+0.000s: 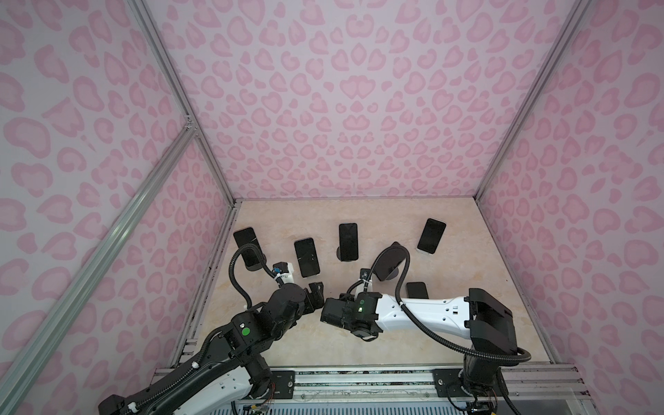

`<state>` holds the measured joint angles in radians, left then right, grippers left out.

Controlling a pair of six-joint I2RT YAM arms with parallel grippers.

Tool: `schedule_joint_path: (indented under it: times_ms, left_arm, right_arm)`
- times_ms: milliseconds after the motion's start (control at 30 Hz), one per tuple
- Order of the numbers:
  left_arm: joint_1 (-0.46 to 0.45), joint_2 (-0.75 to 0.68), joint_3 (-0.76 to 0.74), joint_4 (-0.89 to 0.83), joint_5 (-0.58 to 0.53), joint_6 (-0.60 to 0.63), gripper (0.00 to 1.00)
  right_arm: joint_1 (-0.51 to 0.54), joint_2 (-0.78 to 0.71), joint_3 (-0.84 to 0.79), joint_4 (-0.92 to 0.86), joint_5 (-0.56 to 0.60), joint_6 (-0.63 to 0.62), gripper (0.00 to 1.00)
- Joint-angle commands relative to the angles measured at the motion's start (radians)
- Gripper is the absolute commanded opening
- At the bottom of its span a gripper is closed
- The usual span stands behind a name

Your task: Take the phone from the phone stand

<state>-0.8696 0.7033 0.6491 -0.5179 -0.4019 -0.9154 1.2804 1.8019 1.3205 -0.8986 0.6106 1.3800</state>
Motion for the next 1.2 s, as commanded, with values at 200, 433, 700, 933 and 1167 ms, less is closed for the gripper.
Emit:
schedule_joint_path:
  times_ms: [200, 433, 700, 933, 1167]
  left_arm:
    - [0.004, -0.021, 0.0, 0.031, -0.048, -0.006, 0.95]
    - [0.006, -0.031, 0.001, 0.031, -0.054, -0.004, 0.95]
    - [0.007, -0.033, 0.0, 0.028, -0.052, -0.007, 0.95]
    - [0.009, -0.02, 0.01, 0.029, -0.049, -0.004, 0.95]
    - [0.009, 0.005, 0.03, 0.033, -0.048, 0.001, 0.95]
  right_arm:
    - [-0.021, 0.04, -0.032, 0.095, -0.007, -0.029, 0.8]
    - [-0.026, 0.052, -0.057, 0.146, -0.01, -0.029, 0.65]
    - [-0.023, 0.033, -0.088, 0.176, 0.006, -0.063, 0.58]
    - [-0.01, -0.024, -0.091, 0.148, 0.061, -0.102, 0.55]
    - [-0.017, -0.155, -0.109, 0.036, 0.144, -0.131, 0.54]
